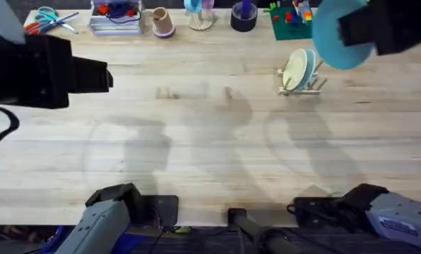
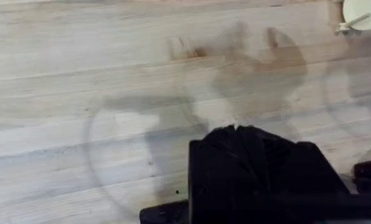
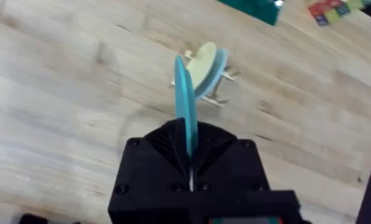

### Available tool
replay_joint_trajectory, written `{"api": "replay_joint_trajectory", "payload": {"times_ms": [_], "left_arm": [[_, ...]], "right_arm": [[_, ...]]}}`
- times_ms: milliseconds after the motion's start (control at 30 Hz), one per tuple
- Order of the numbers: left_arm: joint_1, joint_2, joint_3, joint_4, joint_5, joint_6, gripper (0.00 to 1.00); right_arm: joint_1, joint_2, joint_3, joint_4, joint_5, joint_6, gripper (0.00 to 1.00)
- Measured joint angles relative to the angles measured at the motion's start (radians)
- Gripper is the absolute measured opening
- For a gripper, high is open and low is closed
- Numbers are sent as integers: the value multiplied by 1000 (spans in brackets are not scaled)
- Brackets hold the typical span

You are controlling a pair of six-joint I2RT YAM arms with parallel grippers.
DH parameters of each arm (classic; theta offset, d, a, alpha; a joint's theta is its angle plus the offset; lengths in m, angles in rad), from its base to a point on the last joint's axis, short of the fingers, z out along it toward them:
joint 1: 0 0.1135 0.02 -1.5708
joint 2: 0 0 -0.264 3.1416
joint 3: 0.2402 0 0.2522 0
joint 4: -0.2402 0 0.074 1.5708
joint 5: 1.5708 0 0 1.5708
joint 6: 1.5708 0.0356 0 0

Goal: Pick up the plates from the table one by one and place each into a slot on the dish rack.

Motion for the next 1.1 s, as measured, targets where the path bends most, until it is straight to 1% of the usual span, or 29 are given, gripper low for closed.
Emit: {"api": "replay_joint_trajectory", "payload": {"times_ms": [167,200,233,267,367,433,467,567,733,933,1100], "left_arm": [[0,0,0,0,-18,-12,41],[0,0,0,0,-19,-12,51],[0,0,0,0,-20,-14,85],[0,0,0,0,-21,-12,162],[0,0,0,0,-22,-18,656],[0,0,0,0,-22,-21,938],[0,0,0,0,-22,-22,975],[0,0,0,0,-23,-25,994],[0,0,0,0,-25,-25,994],[0,0,0,0,-25,-25,994],[0,0,0,0,-25,-25,994]], "right_arm": [[0,-62,0,-27,35,56,29],[0,-71,0,-34,37,66,29],[0,-81,0,-43,39,78,29],[0,-88,0,-53,42,90,29],[0,-104,0,-84,48,127,29],[0,-105,0,-105,51,159,29],[0,-105,0,-111,51,173,29],[0,-105,0,-114,52,226,29],[0,-104,0,-114,52,299,29],[0,-104,0,-116,52,371,29],[0,-104,0,-116,62,402,29]]}}
